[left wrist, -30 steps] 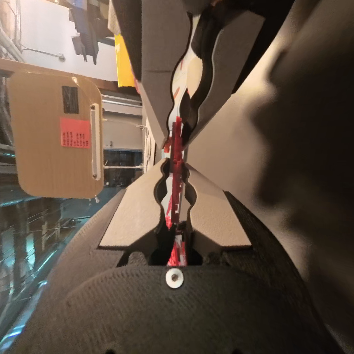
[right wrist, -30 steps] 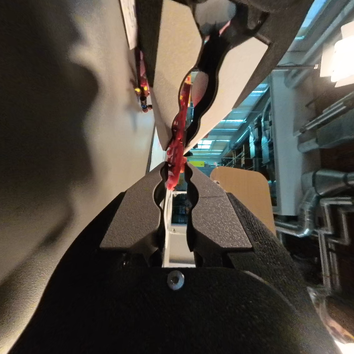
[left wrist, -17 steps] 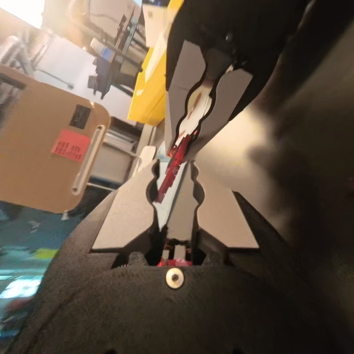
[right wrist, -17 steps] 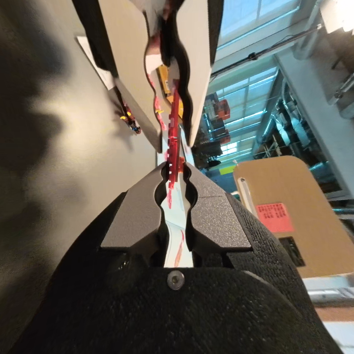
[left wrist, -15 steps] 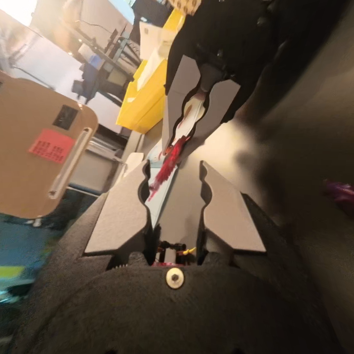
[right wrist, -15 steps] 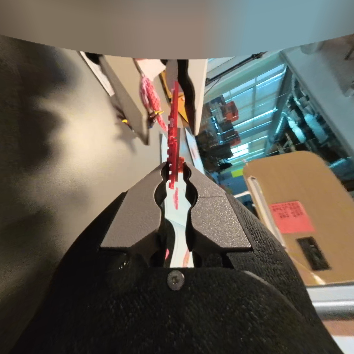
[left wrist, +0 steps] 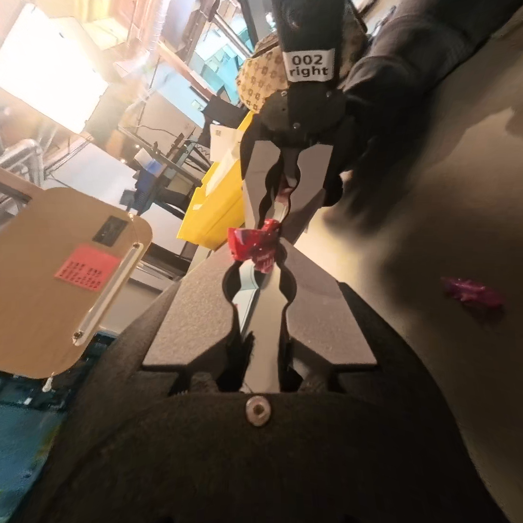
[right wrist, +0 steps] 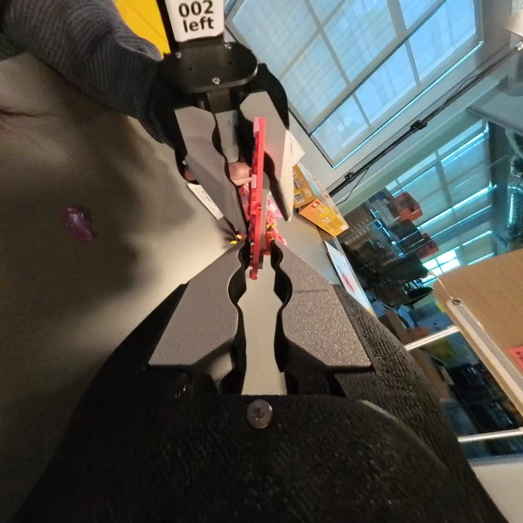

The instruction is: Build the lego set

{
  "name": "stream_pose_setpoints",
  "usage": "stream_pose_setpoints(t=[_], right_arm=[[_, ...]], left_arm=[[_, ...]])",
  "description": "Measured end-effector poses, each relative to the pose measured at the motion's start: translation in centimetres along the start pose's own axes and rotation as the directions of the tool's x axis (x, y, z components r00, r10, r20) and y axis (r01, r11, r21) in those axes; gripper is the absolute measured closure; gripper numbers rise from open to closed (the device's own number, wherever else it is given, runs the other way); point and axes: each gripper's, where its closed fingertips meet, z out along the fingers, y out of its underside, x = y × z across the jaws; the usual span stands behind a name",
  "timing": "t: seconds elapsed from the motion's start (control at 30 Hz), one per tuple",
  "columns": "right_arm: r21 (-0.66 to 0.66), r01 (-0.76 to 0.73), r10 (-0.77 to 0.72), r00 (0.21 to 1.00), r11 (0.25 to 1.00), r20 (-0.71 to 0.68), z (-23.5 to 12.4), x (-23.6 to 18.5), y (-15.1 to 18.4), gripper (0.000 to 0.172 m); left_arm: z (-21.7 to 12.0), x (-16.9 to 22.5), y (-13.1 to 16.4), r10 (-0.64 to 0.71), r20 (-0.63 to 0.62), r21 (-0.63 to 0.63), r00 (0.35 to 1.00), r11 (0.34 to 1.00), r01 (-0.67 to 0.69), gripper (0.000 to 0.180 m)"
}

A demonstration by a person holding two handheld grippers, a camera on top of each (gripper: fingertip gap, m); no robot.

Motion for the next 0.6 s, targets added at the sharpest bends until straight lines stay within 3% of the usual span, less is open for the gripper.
stream_pose_setpoints(t=[0.13, 0.33, 0.6], right_arm=[[-0.049, 0.056, -0.057, 0.998, 0.997, -0.029, 0.2, 0.1, 0.8, 0.159], [-0.222, 0.370, -0.402, 0.907, 0.902, -0.123, 0.5, 0.8, 2.4, 0.159], [-0.304, 0.505, -0.554, 0.827, 0.808, -0.100, 0.5, 1.0, 3.0, 0.160]], left_arm=[[0.2, 0.4, 0.6, 0.067, -0.032, -0.071, 0.997, 0.995, -0.069, 0.168], [1.0, 0.7, 2.2, 0.330, -0.033, -0.274, 0.943, 0.905, -0.326, 0.170], [1.5, 0.8, 2.8, 0.459, -0.051, -0.370, 0.887, 0.816, -0.444, 0.170]])
